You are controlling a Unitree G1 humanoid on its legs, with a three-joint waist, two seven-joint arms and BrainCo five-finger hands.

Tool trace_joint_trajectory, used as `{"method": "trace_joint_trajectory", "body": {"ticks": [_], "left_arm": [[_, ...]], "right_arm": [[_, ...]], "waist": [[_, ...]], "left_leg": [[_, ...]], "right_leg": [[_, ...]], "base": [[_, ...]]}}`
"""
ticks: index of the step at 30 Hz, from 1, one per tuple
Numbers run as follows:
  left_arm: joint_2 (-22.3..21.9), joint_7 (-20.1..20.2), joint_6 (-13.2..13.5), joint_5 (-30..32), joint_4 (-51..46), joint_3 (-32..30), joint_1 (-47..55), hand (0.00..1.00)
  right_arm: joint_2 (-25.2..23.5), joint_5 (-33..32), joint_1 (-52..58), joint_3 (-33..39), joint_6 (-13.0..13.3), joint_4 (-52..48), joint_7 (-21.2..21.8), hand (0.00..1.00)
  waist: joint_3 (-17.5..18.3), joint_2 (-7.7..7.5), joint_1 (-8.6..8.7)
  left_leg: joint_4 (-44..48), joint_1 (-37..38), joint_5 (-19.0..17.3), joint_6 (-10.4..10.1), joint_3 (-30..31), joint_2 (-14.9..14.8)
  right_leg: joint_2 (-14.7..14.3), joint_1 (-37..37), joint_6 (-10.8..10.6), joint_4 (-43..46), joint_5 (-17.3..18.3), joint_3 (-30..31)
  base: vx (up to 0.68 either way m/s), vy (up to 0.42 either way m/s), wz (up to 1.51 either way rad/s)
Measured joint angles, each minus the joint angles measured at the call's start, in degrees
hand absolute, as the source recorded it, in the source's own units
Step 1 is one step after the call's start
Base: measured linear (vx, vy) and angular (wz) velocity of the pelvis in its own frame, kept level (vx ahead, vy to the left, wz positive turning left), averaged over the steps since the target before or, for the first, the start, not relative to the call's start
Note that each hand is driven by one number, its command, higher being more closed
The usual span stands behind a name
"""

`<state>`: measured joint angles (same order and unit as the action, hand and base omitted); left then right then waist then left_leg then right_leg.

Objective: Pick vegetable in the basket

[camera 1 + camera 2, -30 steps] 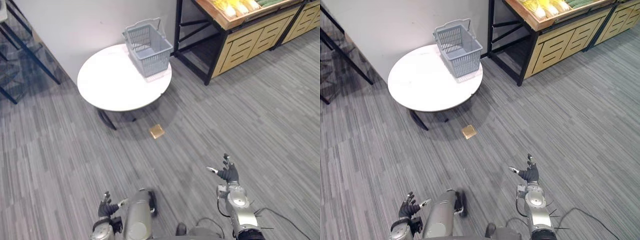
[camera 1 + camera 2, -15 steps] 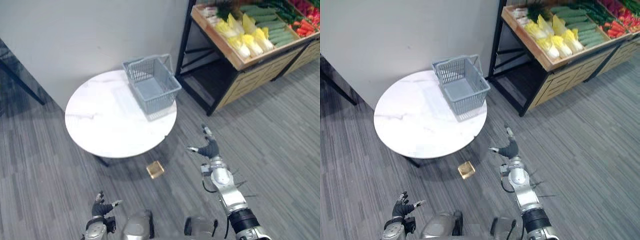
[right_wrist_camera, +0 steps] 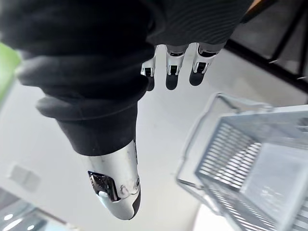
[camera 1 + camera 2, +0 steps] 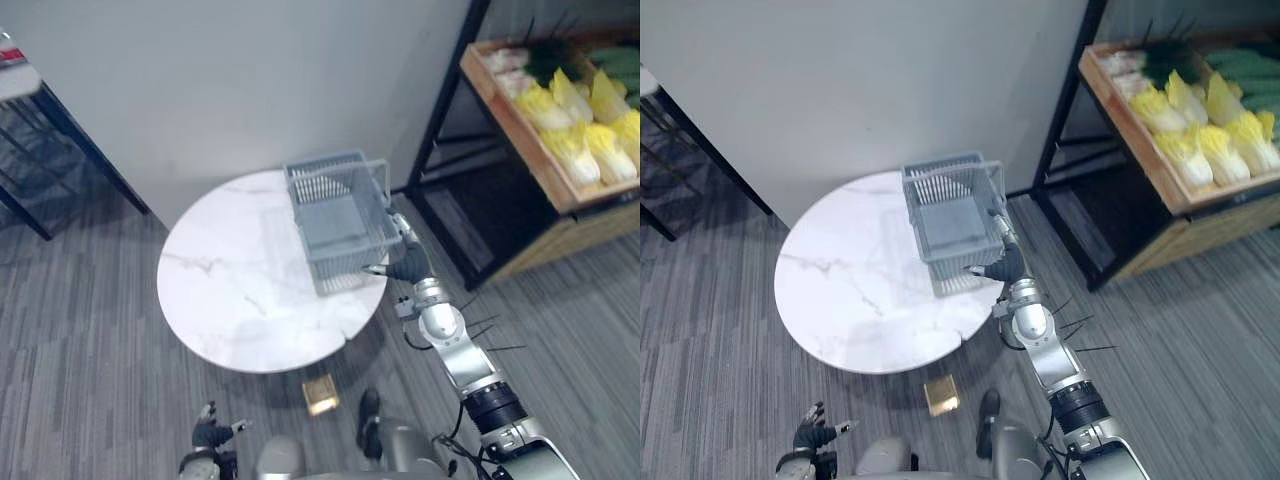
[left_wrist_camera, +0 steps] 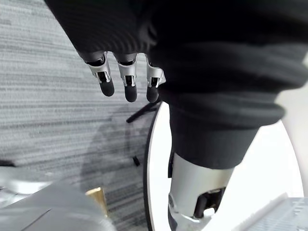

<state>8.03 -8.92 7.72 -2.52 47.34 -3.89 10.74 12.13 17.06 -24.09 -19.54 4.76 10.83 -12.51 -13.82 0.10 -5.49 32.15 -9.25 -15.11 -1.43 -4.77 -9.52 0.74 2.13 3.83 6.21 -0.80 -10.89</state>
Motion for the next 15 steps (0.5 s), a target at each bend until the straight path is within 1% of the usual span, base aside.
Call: {"method": "trace_joint_trajectory", "body": {"ticks": [1, 2, 3, 4, 5, 6, 7, 8, 9, 10, 11, 12, 13, 15], "left_arm": [[0.0, 0.1, 0.0, 0.2, 0.0, 0.0, 0.0, 0.0], [-0.1, 0.1, 0.0, 0.5, 0.0, 0.0, 0.0, 0.0], [-0.2, 0.1, 0.0, 0.5, 0.1, 0.2, 0.2, 0.0], [0.3, 0.1, 0.0, 0.5, 0.5, 0.1, 0.0, 0.0], [0.8, 0.1, -0.1, 0.6, 0.7, 0.3, 0.0, 0.0], [0.8, 0.1, 0.0, 0.7, 0.7, 0.5, -0.2, 0.0], [0.8, 0.1, 0.0, 0.9, 0.6, 0.5, -0.2, 0.0], [1.2, 0.1, 0.0, 1.0, 0.6, 0.4, -0.1, 0.0], [1.7, 0.1, 0.0, 1.0, 0.6, 0.4, -0.2, 0.0], [2.1, 0.1, 0.0, 1.0, 0.6, 0.4, -0.4, 0.0], [2.8, 0.0, 0.1, 1.0, 0.5, 0.3, -0.8, 0.0], [3.6, 0.0, 0.4, 1.0, 0.4, 0.1, -1.2, 0.0], [3.9, -0.1, 0.4, 1.0, 0.4, -0.2, -1.4, 0.0], [4.6, -0.9, 0.5, 0.9, 0.4, -0.3, -3.2, 0.0]], "right_arm": [[1.2, 0.6, -0.6, -0.9, -0.1, 2.1, 0.0, 0.0], [1.9, 1.1, -0.6, -1.3, -0.2, 2.7, 0.1, 0.0], [3.1, 1.9, -1.2, -2.3, -0.3, 4.7, 0.2, 0.0], [3.0, 2.2, -1.4, -2.7, -0.5, 6.2, 0.3, 0.0], [3.0, 3.4, -1.9, -3.9, -1.0, 7.6, 0.4, 0.0], [3.1, 4.8, -3.3, -5.1, -1.1, 9.8, 0.4, 0.0], [3.1, 5.4, -4.6, -5.9, -1.1, 11.4, 0.5, 0.0], [3.0, 7.1, -10.8, -9.2, -1.2, 15.8, 0.7, 0.0], [3.0, 7.6, -14.3, -10.5, -1.1, 17.8, 0.9, 0.0], [3.1, 8.2, -16.5, -10.8, -1.1, 19.0, 1.0, 0.0], [3.1, 8.8, -19.8, -11.0, -1.0, 20.9, 1.0, 0.0], [3.1, 9.5, -24.4, -11.5, -1.0, 23.7, 1.0, 0.0], [3.2, 9.6, -26.6, -12.0, -1.0, 25.0, 0.9, 0.0], [4.2, 11.3, -33.6, -12.6, -1.2, 29.8, 0.1, 0.0]], "waist": [[0.0, 0.28, -0.12], [0.0, 0.94, -0.14], [-0.4, 2.41, -0.25], [-0.6, 1.72, -0.6], [-0.7, 1.08, -1.29], [-0.6, 0.62, -1.55], [-0.6, 0.69, -1.59], [-0.9, 0.88, -2.15], [-1.3, 1.03, -2.36], [-1.5, 1.09, -2.63], [-2.0, 1.1, -3.27], [-2.7, 1.01, -3.47], [-3.1, 0.98, -3.46], [-4.6, 1.07, -3.75]], "left_leg": [[-8.3, 0.3, 2.1, -2.3, 0.3, 0.6], [-11.6, 0.7, 5.1, -3.4, 0.3, 0.6], [-14.6, 1.6, 10.6, -3.3, 0.8, 0.1], [-14.8, 1.8, 10.9, -3.3, 0.5, 0.5], [-16.7, 2.6, 10.9, -3.1, 0.0, 1.6], [-18.2, 3.1, 11.4, -2.4, -0.5, 2.8], [-18.9, 3.3, 11.6, -2.1, -0.8, 3.3], [-20.7, 3.5, 11.9, -1.3, -1.9, 4.3], [-21.4, 3.4, 12.1, -0.9, -2.3, 4.6], [-21.5, 3.2, 12.1, -0.9, -2.5, 4.7], [-21.8, 2.7, 12.3, -0.7, -2.8, 4.8], [-22.0, 1.7, 12.4, -0.5, -3.0, 4.9], [-22.1, 1.0, 12.6, -0.4, -2.9, 5.0], [-23.3, -1.5, 14.2, 0.0, -2.5, 5.6]], "right_leg": [[0.4, -0.7, -1.2, 0.0, 0.4, 0.1], [0.2, -1.2, -1.7, 0.1, 0.7, 0.0], [-0.9, -2.0, -2.7, 0.4, 1.4, 0.4], [-0.4, -2.1, -3.2, 0.5, 1.5, 1.0], [0.7, -1.8, -4.3, 0.3, 1.8, 1.9], [1.9, -1.8, -5.0, -0.2, 1.6, 2.1], [2.4, -1.7, -5.4, -0.5, 1.5, 2.2], [3.1, -0.8, -6.0, -0.9, 1.0, 3.4], [3.4, -0.6, -6.3, -1.7, 0.5, 3.8], [3.4, -0.3, -6.3, -2.1, 0.2, 3.9], [3.4, 0.2, -6.3, -2.5, -0.2, 4.3], [3.5, 1.3, -6.3, -2.7, -0.6, 4.5], [3.5, 2.0, -6.3, -2.8, -0.8, 4.5], [3.6, 4.6, -6.4, -3.6, -1.7, 4.1]], "base": [[0.17, 0.087, 0.01], [0.16, 0.149, -0.03], [0.13, 0.162, -0.05], [0.16, 0.211, -0.15], [0.14, 0.232, -0.08], [0.12, 0.215, -0.04], [0.08, 0.209, -0.11], [0.04, 0.132, -0.19], [0.03, 0.118, -0.23], [0.01, 0.074, -0.15], [0.0, 0.06, -0.12], [-0.01, 0.045, -0.09], [-0.01, 0.03, -0.01], [0.01, 0.024, 0.11]]}}
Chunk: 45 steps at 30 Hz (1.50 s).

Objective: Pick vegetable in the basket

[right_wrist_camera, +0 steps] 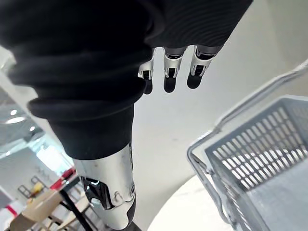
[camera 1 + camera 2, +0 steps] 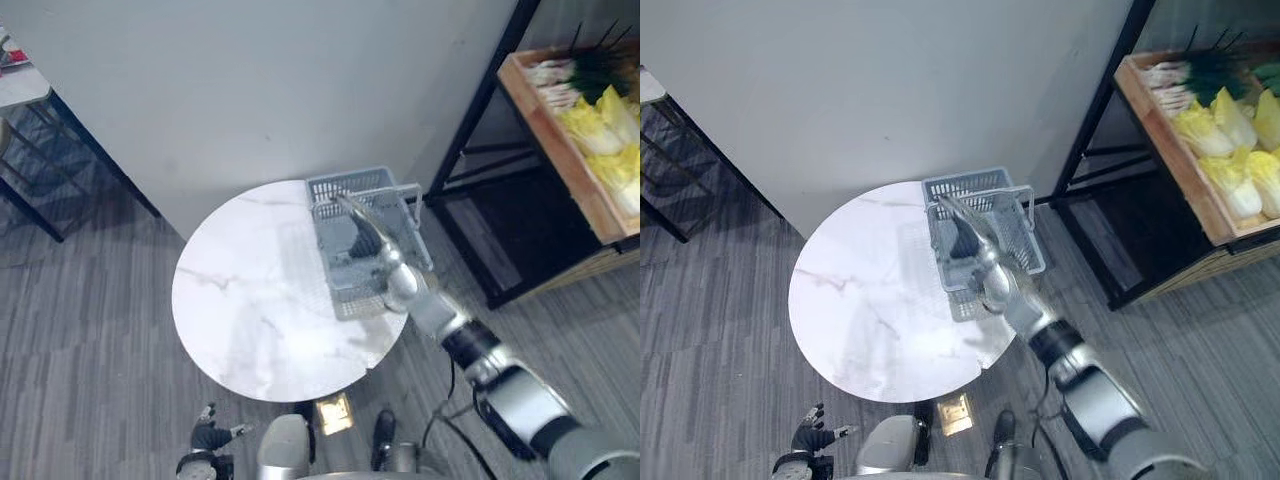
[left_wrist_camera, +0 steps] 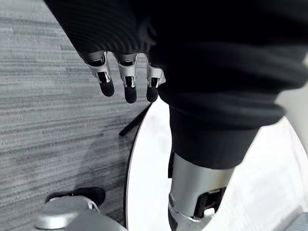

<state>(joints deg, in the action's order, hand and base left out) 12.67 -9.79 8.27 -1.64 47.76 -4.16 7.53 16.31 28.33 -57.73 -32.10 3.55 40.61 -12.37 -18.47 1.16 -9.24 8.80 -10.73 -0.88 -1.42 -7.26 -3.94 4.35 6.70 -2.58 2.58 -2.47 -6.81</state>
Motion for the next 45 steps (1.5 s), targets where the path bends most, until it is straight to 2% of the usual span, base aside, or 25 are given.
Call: {"method": "trace_joint_trajectory", "body": {"ticks": [2, 3, 7, 9, 10, 11, 14, 18, 23, 26, 29, 31, 33, 37, 41, 45], "left_arm": [[0.1, -0.6, 0.8, -0.2, 0.0, 0.0, -1.2, 0.0], [0.1, -0.8, 1.2, -0.6, 0.0, 0.0, -2.3, 0.0], [0.1, -1.8, 2.1, -2.5, 0.0, 0.0, -2.6, 0.0], [0.0, -1.9, 2.3, -3.4, 0.0, 0.0, -3.1, 0.0], [0.0, -1.9, 2.4, -4.5, 0.0, 0.0, -3.9, 0.0], [0.0, -1.9, 2.4, -4.7, 0.0, 0.0, -4.2, 0.0], [-0.2, -1.9, 3.5, -5.6, -0.4, 0.2, -4.6, 0.0], [-0.2, -1.9, 3.5, -6.8, -0.4, 1.3, -5.4, 0.0], [-0.2, -1.8, 3.6, -6.7, -0.6, 3.1, -6.6, 0.0], [-0.2, -1.8, 3.4, -6.6, -0.6, 4.1, -6.6, 0.0], [-0.3, -1.7, 3.3, -6.6, -0.7, 4.1, -6.5, 0.0], [-0.3, -1.7, 3.2, -6.4, -1.4, 4.0, -6.3, 0.0], [-0.5, -1.6, 3.1, -5.9, -1.9, 3.8, -6.2, 0.0], [-1.4, -1.1, 1.4, -4.1, -3.5, 2.1, -4.6, 0.0], [-2.3, -0.1, 0.6, -3.1, -4.3, -0.3, -2.7, 0.0], [-2.9, 0.0, -0.5, -2.7, -5.0, -2.3, 0.1, 0.0]], "right_arm": [[0.8, 0.5, -3.2, 0.0, -0.2, 3.6, -0.1, 0.0], [2.0, 0.6, -5.2, 0.1, -0.7, 6.6, -0.2, 0.0], [2.7, 0.6, -9.9, 0.5, -1.9, 13.1, -0.7, 0.0], [3.5, 1.1, -13.9, 0.8, -2.1, 17.0, -1.3, 0.0], [5.3, 1.5, -15.8, 0.9, -2.4, 18.8, -1.5, 0.0], [6.1, 1.6, -16.3, 1.2, -2.4, 19.5, -1.5, 1.0], [8.9, 1.7, -17.6, 3.6, -2.9, 24.4, -1.5, 1.0], [13.2, 3.0, -19.0, 5.0, -3.9, 26.6, -1.6, 1.0], [15.5, 2.9, -18.3, 5.4, -4.0, 25.7, -1.1, 1.0], [16.4, 0.1, -13.6, 7.8, -4.0, 19.4, -1.2, 1.0], [16.6, -1.9, -7.0, 9.9, -4.2, 11.7, -1.7, 1.0], [16.7, -3.0, 1.9, 14.1, -4.2, 2.6, -2.1, 1.0], [15.7, -5.5, 10.0, 18.1, -4.1, -5.5, -2.4, 1.0], [8.2, -13.3, 29.1, 26.5, -3.9, -19.7, -2.5, 1.0], [3.8, -17.7, 45.7, 30.9, -3.8, -27.0, -2.4, 1.0], [1.2, -19.0, 54.0, 35.1, -3.6, -29.2, -2.3, 1.0]], "waist": [[-1.3, 0.16, -0.2], [-2.1, 0.19, -1.01], [-3.8, 0.35, -1.22], [-5.4, 0.82, -1.43], [-6.0, 1.25, -2.18], [-6.1, 1.36, -2.56], [-6.9, 2.32, -2.77], [-7.6, 3.24, -3.25], [-7.8, 3.37, -3.31], [-7.7, 3.37, -3.27], [-7.7, 3.32, -2.37], [-7.7, 3.23, -1.55], [-7.5, 2.97, -0.37], [-5.0, 1.18, 2.85], [-0.5, -0.07, 4.22], [2.9, -1.04, 5.83]], "left_leg": [[-1.4, -0.8, 1.3, 0.1, 0.8, 0.5], [-2.4, -1.5, 2.1, 0.2, 1.3, 0.9], [-3.0, -2.8, 2.5, 0.2, 2.6, 1.1], [-3.0, -3.5, 2.8, 0.1, 3.0, 1.2], [-3.4, -4.1, 3.3, 0.0, 3.4, 1.3], [-4.0, -4.2, 3.7, -0.1, 3.5, 1.3], [-6.7, -4.7, 5.8, -0.2, 5.6, 1.6], [-8.9, -5.1, 7.5, -0.4, 7.0, 1.8], [-9.0, -5.1, 7.6, -0.4, 7.4, 1.8], [-9.4, -4.5, 7.6, -0.4, 7.0, 1.8], [-11.0, -2.7, 8.1, -0.2, 6.1, 1.8], [-12.1, -0.3, 8.1, -0.2, 5.3, 1.9], [-12.9, 1.3, 8.1, -0.2, 4.9, 1.9], [-13.2, 2.9, 8.0, -0.3, 3.9, 1.9], [-14.0, 5.8, 7.6, -0.6, 2.3, 1.8], [-14.1, 7.3, 6.4, -1.1, 0.6, 1.7]], "right_leg": [[0.3, 0.9, 0.0, -0.1, -0.1, -0.9], [0.4, 1.7, 0.0, -0.3, -0.2, -1.4], [0.4, 2.5, 0.0, -0.8, -0.2, -2.4], [0.3, 2.9, 0.0, -0.8, -0.2, -2.7], [0.3, 3.6, 0.0, -0.8, -0.2, -2.8], [0.3, 4.0, 0.0, -0.8, -0.2, -2.9], [0.3, 4.7, 0.1, -0.8, -0.1, -4.3], [0.2, 5.6, 0.2, -0.7, -0.1, -5.0], [0.2, 5.7, 0.3, -0.2, 0.1, -5.3], [0.3, 5.6, 0.2, 0.1, 0.2, -4.7], [0.3, 5.1, 0.2, 0.3, 0.3, -3.7], [0.3, 3.6, 0.0, 0.2, 0.4, -2.5], [0.3, 2.6, -0.1, 0.1, 0.5, -2.0], [0.2, 1.9, -0.1, 0.0, 0.5, -0.5], [0.0, 0.5, -0.5, -0.1, 0.7, 2.1], [-0.2, -0.1, -1.3, -0.7, 1.0, 4.5]], "base": [[0.03, 0.005, 0.24], [0.03, 0.012, 0.21], [0.05, -0.003, 0.18], [0.02, -0.003, 0.11], [0.0, -0.006, 0.12], [-0.01, -0.01, 0.19], [-0.01, -0.022, 0.28], [-0.04, -0.009, 0.16], [-0.02, 0.0, 0.05], [0.01, 0.006, -0.07], [0.02, 0.009, -0.14], [0.05, 0.019, -0.16], [0.05, 0.024, -0.14], [0.04, 0.014, -0.18], [0.0, 0.015, -0.28], [-0.04, 0.02, -0.31]]}}
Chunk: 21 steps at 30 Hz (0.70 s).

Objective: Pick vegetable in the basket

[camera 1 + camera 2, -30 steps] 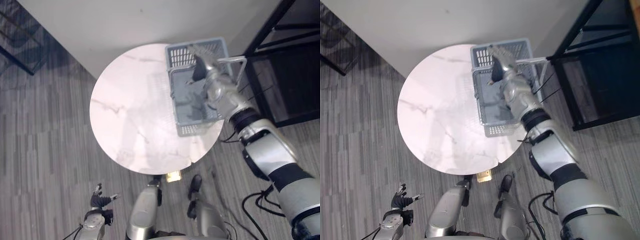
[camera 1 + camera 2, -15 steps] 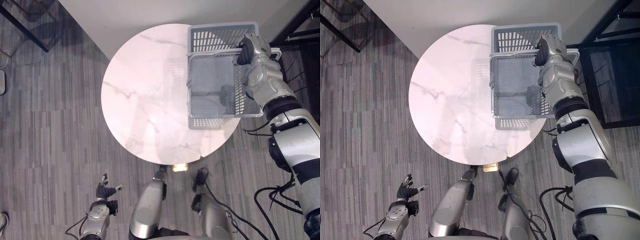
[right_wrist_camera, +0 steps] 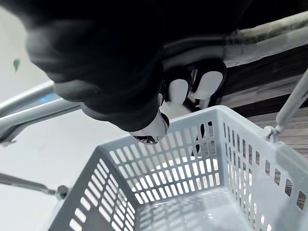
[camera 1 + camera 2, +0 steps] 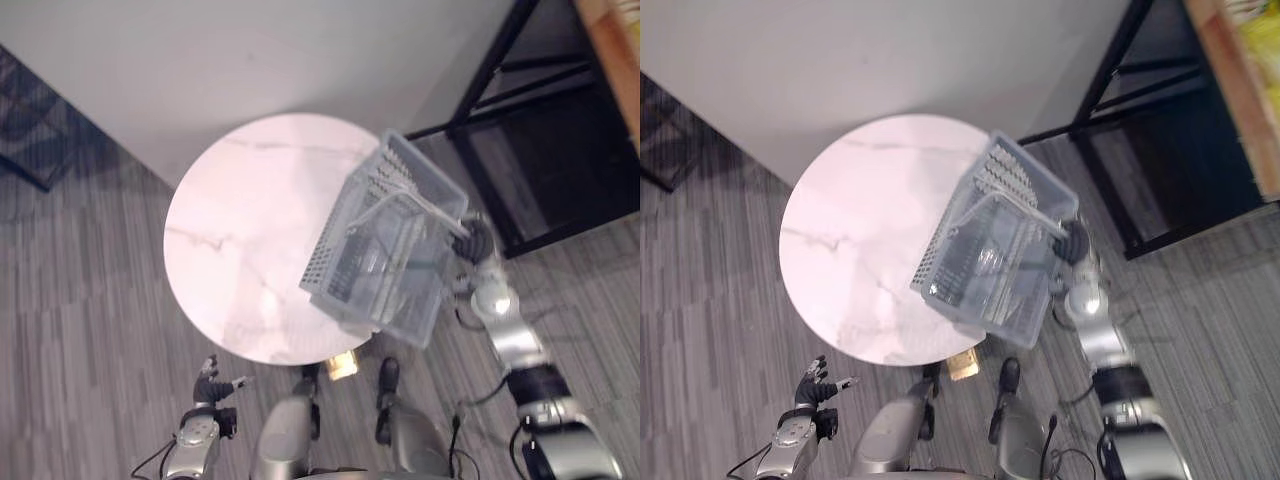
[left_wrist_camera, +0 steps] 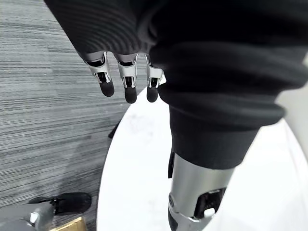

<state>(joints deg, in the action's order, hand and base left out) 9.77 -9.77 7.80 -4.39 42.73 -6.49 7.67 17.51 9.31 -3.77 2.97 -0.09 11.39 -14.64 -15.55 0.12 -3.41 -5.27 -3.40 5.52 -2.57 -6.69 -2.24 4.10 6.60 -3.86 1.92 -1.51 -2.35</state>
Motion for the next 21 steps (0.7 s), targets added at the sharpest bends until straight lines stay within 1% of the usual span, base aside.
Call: {"method": "trace_joint_trajectory", "body": {"ticks": [1, 3, 4, 6, 8, 10, 12, 14, 15, 16, 17, 18, 19, 20, 21], "left_arm": [[-0.7, 0.3, -0.3, 0.0, -0.1, -1.0, 1.3, 0.0], [-0.8, 1.0, -0.5, 0.0, -0.6, -1.2, 2.9, 0.0], [-0.9, 1.1, -0.8, 0.0, -0.8, -1.5, 3.6, 0.0], [-1.3, 1.4, -1.0, 0.0, -1.9, -2.9, 5.0, 0.0], [-1.2, 2.2, -1.1, 0.0, -1.9, -3.2, 5.2, 0.0], [-1.3, 2.4, -1.2, 0.0, -2.1, -3.2, 6.1, 0.0], [-1.4, 2.4, -1.3, -0.1, -2.6, -3.2, 6.8, 0.0], [-1.8, 2.4, -1.4, -0.3, -3.5, -3.3, 7.6, 0.0], [-2.1, 2.4, -1.4, -0.6, -4.6, -3.4, 8.4, 0.0], [-2.6, 2.4, -1.4, -1.3, -5.9, -3.7, 8.5, 0.0], [-2.9, 2.3, -1.3, -1.8, -7.0, -4.0, 8.3, 0.0], [-3.2, 2.3, -1.3, -2.5, -8.9, -4.4, 7.3, 0.0], [-3.8, 2.2, -1.1, -2.9, -10.5, -4.9, 6.1, 0.0], [-4.0, 2.1, -0.8, -3.0, -10.7, -5.3, 5.2, 0.0], [-4.1, 2.1, -0.9, -3.7, -10.8, -4.9, 4.5, 0.0]], "right_arm": [[-1.1, -1.5, 3.7, 2.0, 0.1, -0.2, 0.2, 1.0], [-2.1, -2.8, 6.8, 3.5, 0.1, -0.2, 1.1, 1.0], [-2.8, -4.5, 9.1, 4.4, 0.1, -0.2, 1.5, 1.0], [-3.8, -6.4, 11.7, 5.7, 0.1, -0.2, 2.6, 1.0], [-4.0, -7.4, 13.6, 6.6, 0.1, -0.1, 3.7, 1.0], [-4.7, -8.4, 14.3, 7.8, 0.1, 2.1, 4.4, 1.0], [-5.4, -9.4, 14.3, 8.8, 0.1, 4.6, 4.8, 1.0], [-6.7, -10.4, 14.2, 9.9, -0.2, 5.7, 4.8, 1.0], [-8.1, -10.9, 14.2, 10.6, -0.3, 5.7, 4.7, 1.0], [-8.9, -11.9, 14.2, 10.7, -0.3, 5.7, 4.6, 1.0], [-9.2, -12.6, 14.1, 10.8, -0.3, 5.7, 4.5, 1.0], [-9.8, -13.9, 14.1, 11.7, -0.3, 5.7, 4.1, 1.0], [-10.5, -15.2, 13.4, 13.0, -0.3, 5.6, 3.5, 1.0], [-10.5, -15.7, 12.9, 13.1, -0.3, 5.6, 3.2, 1.0], [-10.6, -16.8, 13.3, 13.3, -0.3, 5.6, 2.5, 1.0]], "waist": [[1.6, -0.26, 0.81], [2.8, -0.37, 1.33], [3.4, -0.36, 1.7], [4.7, -0.32, 2.87], [5.0, -0.17, 2.72], [6.5, -0.19, 2.62], [6.6, -0.21, 2.63], [6.4, -0.2, 2.18], [6.3, -0.39, 1.79], [6.0, -0.78, 1.31], [5.9, -0.89, 1.43], [5.8, -1.09, 1.56], [5.3, -0.31, 0.83], [4.5, -0.26, 0.82], [4.0, -0.65, 0.94]], "left_leg": [[0.0, 0.8, -0.5, 0.1, -0.7, 0.0], [0.0, 1.5, -0.8, 0.1, -1.4, 0.0], [0.1, 2.4, -1.2, -0.3, -1.6, 0.1], [0.1, 2.9, -1.4, -0.1, -1.8, 0.0], [0.2, 4.5, -1.9, 0.1, -2.8, -0.1], [0.7, 5.7, -2.7, 0.1, -4.3, -0.2], [2.2, 6.5, -3.8, 0.3, -5.5, -0.2], [4.0, 7.1, -5.1, 0.8, -8.2, -0.6], [6.5, 6.7, -6.4, 0.9, -10.5, -1.2], [11.0, 4.6, -8.6, 0.8, -12.0, -2.2], [13.5, 3.0, -9.7, 1.0, -12.5, -2.9], [17.6, -0.1, -10.9, 1.7, -13.0, -4.2], [18.2, -2.2, -10.9, 2.4, -14.3, -6.3], [18.5, -2.4, -10.9, 2.5, -14.4, -6.7], [18.9, -2.3, -11.0, 3.2, -13.9, -6.5]], "right_leg": [[-0.1, -0.4, 0.0, -0.2, 0.0, 1.2], [-0.1, -0.9, 0.0, -0.3, 0.0, 2.0], [-0.2, -1.6, 0.0, -0.5, 0.0, 2.7], [-0.2, -2.3, -0.1, -1.0, 0.0, 3.2], [-0.2, -3.4, -0.1, -1.1, -0.1, 4.2], [-0.3, -3.8, -0.2, -1.0, -0.1, 5.6], [-0.4, -4.6, -0.7, -0.8, -0.3, 6.9], [-0.7, -4.3, -0.7, 0.5, -0.7, 9.0], [-1.0, -3.8, -0.8, 1.4, -1.0, 10.7], [-1.2, -2.2, -0.8, 3.0, -1.2, 11.9], [-1.4, -1.3, -0.9, 3.6, -1.3, 11.8], [-2.0, 0.8, -1.6, 4.5, -2.7, 11.5], [-2.6, 2.6, -2.0, 6.5, -2.4, 10.1], [-2.4, 4.1, 0.0, 13.7, 1.2, 7.9], [0.5, 5.2, 1.4, 30.8, 9.7, 4.5]], "base": [[-0.03, 0.01, -0.28], [-0.01, 0.014, -0.25], [0.0, 0.011, -0.21], [0.01, 0.002, -0.15], [0.02, 0.005, -0.22], [0.02, 0.017, -0.31], [0.03, 0.024, -0.41], [0.02, 0.023, -0.68], [-0.01, 0.019, -0.84], [-0.03, 0.007, -0.77], [-0.09, -0.017, -0.5], [-0.16, -0.031, -0.33], [-0.18, -0.026, -0.31], [-0.2, -0.021, -0.14], [-0.13, -0.044, 0.04]]}}
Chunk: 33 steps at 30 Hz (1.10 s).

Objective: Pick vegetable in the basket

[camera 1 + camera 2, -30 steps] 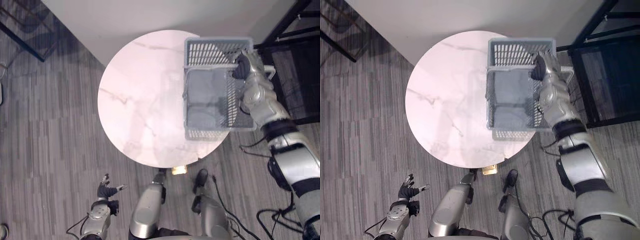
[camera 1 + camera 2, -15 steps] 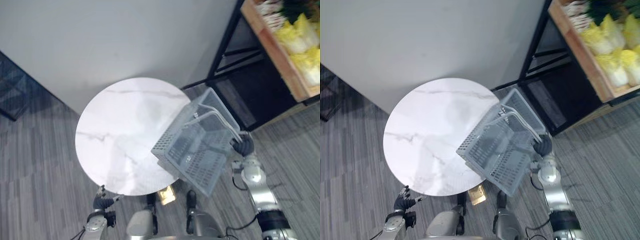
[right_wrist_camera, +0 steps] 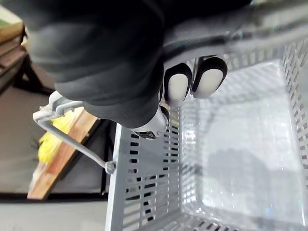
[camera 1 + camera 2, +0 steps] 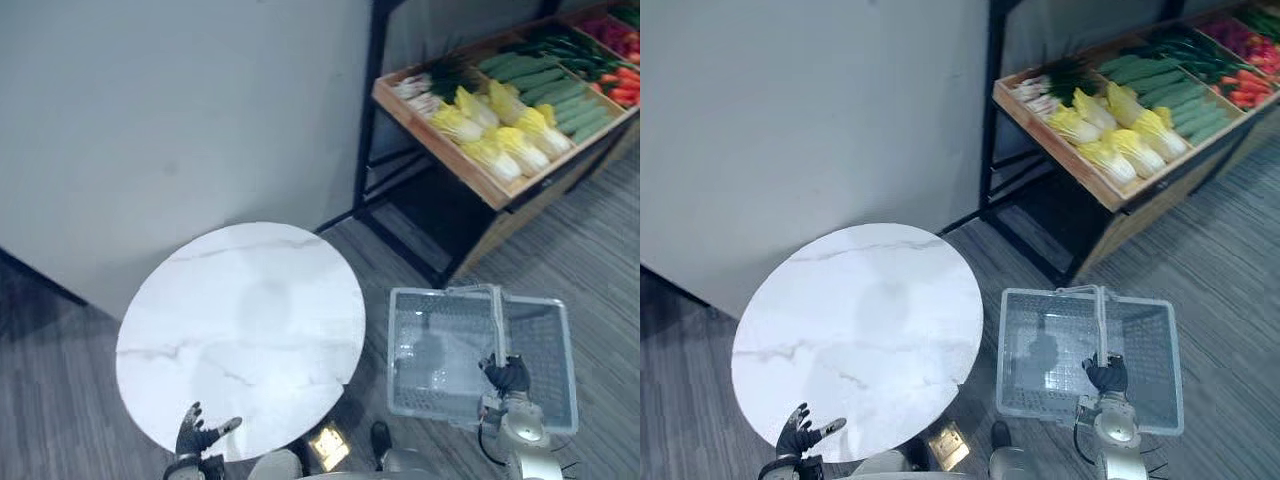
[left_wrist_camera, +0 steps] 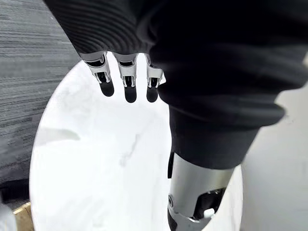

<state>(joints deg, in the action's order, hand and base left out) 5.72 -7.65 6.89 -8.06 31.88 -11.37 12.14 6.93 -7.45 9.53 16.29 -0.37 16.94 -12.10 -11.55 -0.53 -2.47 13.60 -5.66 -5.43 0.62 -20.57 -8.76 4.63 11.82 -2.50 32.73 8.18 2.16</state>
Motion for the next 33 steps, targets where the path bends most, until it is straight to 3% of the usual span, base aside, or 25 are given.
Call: {"method": "trace_joint_trajectory", "body": {"ticks": [1, 3, 5, 6, 7, 9, 10, 11, 12, 13, 15, 18, 19, 22, 23, 28, 31, 33], "left_arm": [[-0.1, 0.0, 0.0, -0.3, -0.3, 0.0, 0.2, 0.0], [-0.2, 0.0, 0.0, -0.3, -1.2, 0.0, 0.3, 0.0], [-0.9, -0.1, 0.0, -0.4, -2.3, 0.1, 0.1, 0.0], [-2.3, 0.0, -0.1, -0.5, -2.4, 0.1, 0.2, 0.0], [-2.9, -0.1, -0.1, -0.7, -2.7, 0.2, 0.5, 0.0], [-4.0, -0.1, -0.1, -1.4, -2.8, 2.8, 1.1, 0.0], [-3.9, -0.1, -0.1, -1.5, -2.9, 4.2, 1.3, 0.0], [-3.9, -0.1, -0.1, -1.5, -2.9, 4.7, 1.2, 0.0], [-4.0, 0.0, -0.2, -1.5, -2.9, 5.4, 0.7, 0.0], [-4.0, 0.0, -0.3, -1.4, -2.9, 5.7, 0.8, 0.0], [-4.0, 0.1, -0.3, -1.4, -2.9, 5.6, 1.4, 0.0], [-4.1, 0.1, -0.3, -1.4, -2.9, 5.4, 2.9, 0.0], [-4.4, 0.1, -0.3, -1.4, -2.9, 5.3, 3.2, 0.0], [-4.5, 0.1, -0.4, -1.3, -2.5, 5.3, 3.0, 0.0], [-4.3, 0.0, -0.4, -1.2, -2.2, 5.3, 2.4, 0.0], [-4.2, -0.1, -0.4, -0.2, -1.5, 5.4, 1.2, 0.0], [-4.0, -0.1, -0.4, -0.2, -1.5, 4.9, -0.2, 0.0], [-3.8, -0.2, -0.4, -0.2, -1.6, 4.6, -0.7, 0.0]], "right_arm": [[-0.1, -0.4, 0.3, 0.0, 0.0, 0.0, -0.2, 1.0], [0.0, -0.6, 1.1, 0.0, 0.0, 0.0, -0.2, 1.0], [0.5, -1.0, 0.2, -0.1, 0.1, -0.2, -0.3, 1.0], [1.0, -1.0, -0.5, -0.1, 0.1, -0.3, -0.4, 1.0], [1.2, -1.0, -0.9, -0.1, 0.1, -0.3, -0.5, 1.0], [2.4, -1.0, -1.5, -0.2, 0.1, -0.3, -0.4, 1.0], [2.7, -1.0, -1.5, -0.1, 0.1, -0.3, -0.5, 1.0], [2.7, -1.1, -1.4, 0.1, 0.1, -0.3, -0.5, 1.0], [2.5, -1.0, -1.5, 0.9, 0.2, -0.3, -0.6, 1.0], [2.5, -1.0, -1.4, 0.9, 0.2, -0.7, -0.7, 1.0], [2.3, -1.0, -1.2, 0.5, 0.1, -2.0, -0.6, 1.0], [2.1, -1.0, -1.0, -0.7, 0.1, -3.8, -0.3, 1.0], [2.0, -1.0, -0.9, -0.6, 0.2, -5.0, -0.4, 1.0], [1.7, -1.0, -0.7, -0.3, 0.2, -5.2, -0.5, 1.0], [1.1, -1.0, -0.5, -0.2, 0.2, -5.2, -0.5, 1.0], [0.2, -1.0, 0.7, -0.1, 0.2, -5.2, -0.4, 1.0], [0.2, -1.1, 0.5, 0.0, 0.2, -5.2, -0.4, 1.0], [0.2, -1.1, -0.4, 0.0, 0.2, -5.0, -0.3, 1.0]], "waist": [[0.0, -0.04, -0.02], [0.7, -1.51, -0.13], [0.8, -1.6, -0.55], [0.5, -0.59, -1.71], [0.3, 0.17, -1.91], [-0.2, 3.51, -1.48], [-0.5, 3.86, -1.32], [-0.8, 3.25, -1.13], [-1.4, 2.56, -1.23], [-1.8, 1.91, -1.31], [-1.8, 1.94, -1.31], [-1.8, 2.02, -1.02], [-1.5, 2.51, -0.88], [-0.9, 3.35, 0.52], [-1.1, 2.44, 0.65], [-1.1, 1.81, 1.61], [-1.2, 1.69, 1.8], [-1.2, 1.6, 1.96]], "left_leg": [[0.5, 0.0, 0.0, 0.0, 0.3, 0.1], [2.3, -2.0, 0.4, -0.1, 1.3, 0.9], [4.6, -7.0, 2.6, -1.5, 2.6, 0.6], [4.0, -8.4, 4.7, -2.1, 2.5, 0.0], [3.7, -9.0, 5.6, -2.2, 2.7, -0.8], [1.1, -11.4, 10.4, -3.8, 6.0, -3.2], [-4.4, -10.7, 16.7, -5.3, 7.9, -2.9], [-7.5, -10.0, 19.1, -6.4, 8.5, -2.4], [-4.0, -10.0, 16.6, -6.3, 8.5, -2.4], [2.8, -9.8, 11.3, -5.7, 8.3, -2.2], [9.7, -7.9, 4.9, -5.3, 9.1, -2.6], [13.5, -4.1, -0.8, -5.5, 10.3, -3.3], [11.0, -0.9, -3.1, -5.9, 10.5, -3.0], [-0.8, 3.9, -5.0, -7.5, 9.1, -2.3], [-1.5, 4.0, -4.7, -7.6, 8.6, -1.8], [-0.6, 5.0, -5.0, -6.5, 5.0, -0.2], [0.1, 5.4, -5.8, -5.5, 0.4, -0.4], [1.6, 6.3, -8.1, -5.6, -4.0, -1.4]], "right_leg": [[1.3, -0.8, -0.7, 4.1, 1.9, -0.3], [4.6, -4.3, -3.3, 8.9, 4.1, -0.2], [4.5, -8.2, -5.3, 0.5, 9.5, -0.7], [3.7, -9.5, -4.5, -4.8, 10.9, -2.0], [3.1, -10.3, -3.9, -7.5, 11.3, -3.1], [-0.5, -10.7, -1.1, -11.1, 10.5, -6.7], [-1.2, -10.0, 0.4, -11.2, 9.6, -8.3], [-1.0, -9.4, 1.4, -11.6, 9.0, -9.7], [-0.8, -8.9, 3.0, -11.8, 8.3, -11.3], [-0.4, -8.4, 4.0, -11.8, 7.6, -11.8], [-0.3, -6.8, 4.5, -11.7, 6.3, -11.7], [-0.9, -5.0, 4.5, -11.7, 4.9, -10.5], [-1.6, -3.6, 4.3, -11.8, 4.2, -9.4], [-2.4, -1.0, 3.0, -11.2, 3.2, -9.2], [-2.0, -0.3, 2.6, -10.9, 2.9, -8.5], [-1.6, 0.2, 1.0, -11.5, 0.7, -4.8], [-3.2, 1.6, 0.5, -13.5, -2.1, 0.2], [-5.2, 3.1, 0.2, -15.3, -3.7, 3.9]], "base": [[-0.11, -0.114, 0.19], [-0.07, -0.155, 0.24], [-0.15, -0.208, 0.23], [-0.23, -0.26, 0.06], [-0.27, -0.275, 0.13], [-0.28, -0.258, 0.57], [-0.26, -0.168, 0.7], [-0.34, -0.194, 0.68], [-0.32, -0.183, 0.53], [-0.34, -0.218, 0.43], [-0.3, -0.142, 0.11], [-0.19, 0.0, -0.19], [-0.17, 0.072, -0.32], [-0.16, 0.13, -0.11], [-0.12, 0.125, -0.2], [-0.05, 0.093, -0.38], [-0.05, 0.1, -0.97], [-0.09, 0.073, -1.33]]}}
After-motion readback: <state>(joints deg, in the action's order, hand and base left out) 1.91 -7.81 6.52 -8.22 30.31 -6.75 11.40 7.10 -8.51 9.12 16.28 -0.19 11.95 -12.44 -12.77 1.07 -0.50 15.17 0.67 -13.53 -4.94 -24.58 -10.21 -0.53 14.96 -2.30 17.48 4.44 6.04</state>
